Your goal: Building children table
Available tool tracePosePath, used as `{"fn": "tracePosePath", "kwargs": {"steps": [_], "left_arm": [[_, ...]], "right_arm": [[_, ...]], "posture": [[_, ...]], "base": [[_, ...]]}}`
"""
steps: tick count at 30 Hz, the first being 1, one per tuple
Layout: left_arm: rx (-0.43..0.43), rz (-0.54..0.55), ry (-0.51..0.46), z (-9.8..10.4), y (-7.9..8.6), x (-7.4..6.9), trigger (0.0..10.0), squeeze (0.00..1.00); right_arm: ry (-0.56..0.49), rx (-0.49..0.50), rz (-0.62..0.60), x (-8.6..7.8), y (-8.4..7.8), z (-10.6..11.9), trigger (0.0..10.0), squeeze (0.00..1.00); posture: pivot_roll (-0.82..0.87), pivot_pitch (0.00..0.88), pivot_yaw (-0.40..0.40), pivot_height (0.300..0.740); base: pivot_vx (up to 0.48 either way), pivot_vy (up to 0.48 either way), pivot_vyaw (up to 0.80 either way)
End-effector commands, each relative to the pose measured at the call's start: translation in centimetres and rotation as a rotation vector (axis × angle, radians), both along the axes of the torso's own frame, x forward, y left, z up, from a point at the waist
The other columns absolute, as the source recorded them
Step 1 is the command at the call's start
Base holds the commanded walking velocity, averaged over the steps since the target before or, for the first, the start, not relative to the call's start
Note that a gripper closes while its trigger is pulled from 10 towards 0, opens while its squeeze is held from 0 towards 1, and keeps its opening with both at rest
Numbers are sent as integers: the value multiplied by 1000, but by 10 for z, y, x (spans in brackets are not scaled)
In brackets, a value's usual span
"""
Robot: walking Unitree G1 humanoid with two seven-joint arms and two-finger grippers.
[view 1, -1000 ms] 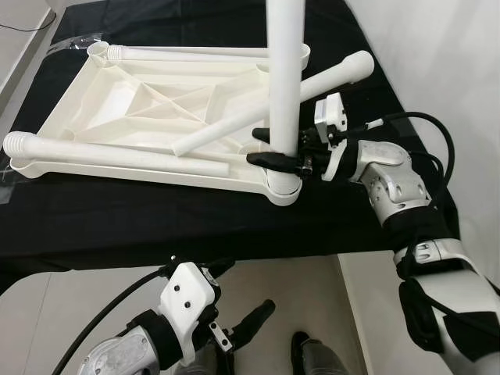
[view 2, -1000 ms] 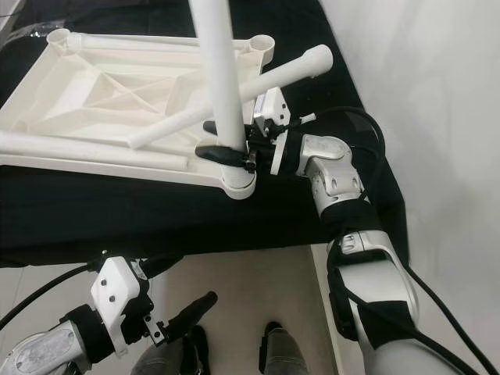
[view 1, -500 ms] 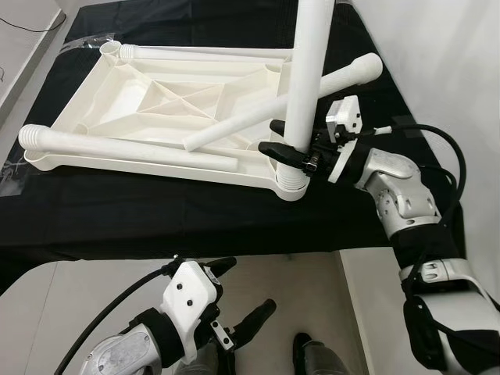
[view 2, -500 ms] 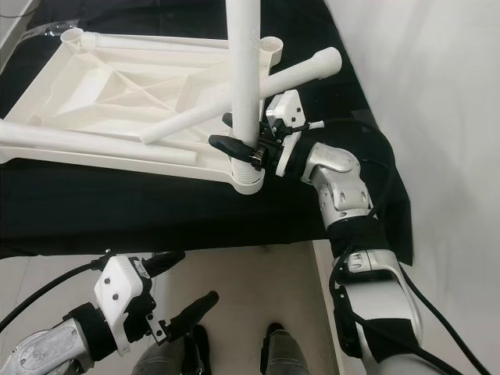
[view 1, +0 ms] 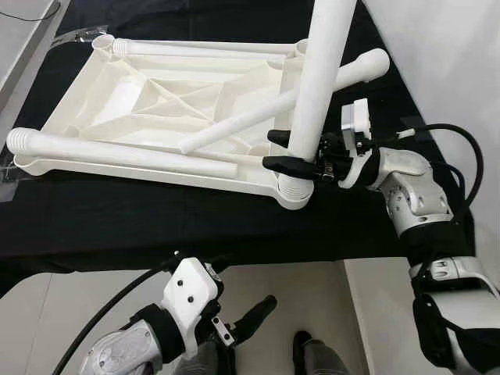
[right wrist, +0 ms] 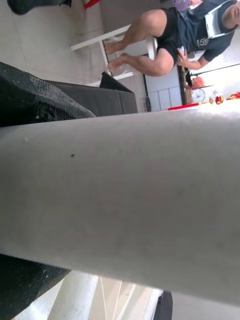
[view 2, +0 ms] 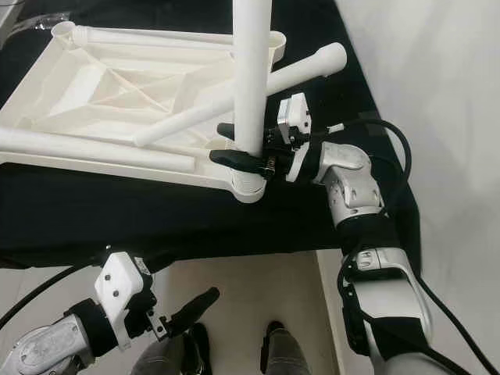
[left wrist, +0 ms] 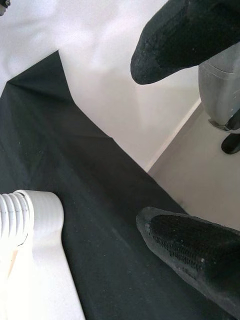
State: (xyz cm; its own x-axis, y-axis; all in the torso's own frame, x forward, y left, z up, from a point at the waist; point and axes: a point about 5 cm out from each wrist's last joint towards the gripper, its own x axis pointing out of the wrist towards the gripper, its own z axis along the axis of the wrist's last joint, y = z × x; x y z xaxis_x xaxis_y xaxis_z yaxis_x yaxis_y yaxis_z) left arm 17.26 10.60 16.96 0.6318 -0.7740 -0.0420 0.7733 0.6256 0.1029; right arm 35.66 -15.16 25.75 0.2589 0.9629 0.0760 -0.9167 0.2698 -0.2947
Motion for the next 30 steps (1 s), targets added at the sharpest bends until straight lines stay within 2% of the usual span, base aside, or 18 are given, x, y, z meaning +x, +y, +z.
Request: {"fn": "tracePosePath", "kwargs": {"steps": [1,8,11,14,15,17,19,20,21,23,24,26,30], "left_arm": [[-2,2,16,-2,1,-3,10000,0],[0,0,21,-2,1,-4,10000,0],[-1,1,21,-2,1,-4,10000,0],[-2,4,20,-3,0,-3,10000,0],[-2,4,20,-3,0,-3,10000,0],[-3,6,19,-3,1,-2,10000,0],[-4,6,19,-3,1,-2,10000,0],[-3,4,19,-4,1,-1,10000,0],[-3,4,19,-4,1,-1,10000,0],[-3,1,19,-4,1,0,10000,0],[-3,1,19,-4,1,0,10000,0],[-1,-1,17,-5,2,2,10000,0],[1,-1,15,-6,2,4,10000,0]], "right_arm": [[124,-113,-40,0,-6,-36,10000,0],[110,-143,-110,5,-8,-41,10000,0],[90,-153,-175,7,-9,-44,10000,0],[95,-173,-331,3,-7,-56,10000,0],[95,-173,-331,3,-7,-56,10000,0],[163,-117,-457,-7,-1,-66,10000,0],[184,-107,-499,-12,1,-70,10000,0],[225,-42,-581,-20,6,-73,10000,0],[225,-42,-581,-20,6,-73,10000,0],[266,26,-702,-32,9,-75,10000,0],[266,26,-702,-32,9,-75,10000,0],[281,82,-814,-37,11,-75,10000,0],[279,126,-898,-38,11,-74,10000,0]], "posture": [[87,333,61,740],[88,336,59,740],[85,336,55,740],[81,334,49,740],[81,334,49,740],[61,332,48,740],[60,332,48,740],[54,329,49,740],[54,329,49,740],[51,326,49,740],[51,326,49,740],[43,317,56,740],[42,312,59,740]], "base": [[0,0,0],[0,0,0],[0,0,0],[0,0,0],[0,0,0],[0,0,0],[0,0,0],[0,0,0],[0,0,0],[0,0,0],[0,0,0],[0,0,0],[0,0,0]]}}
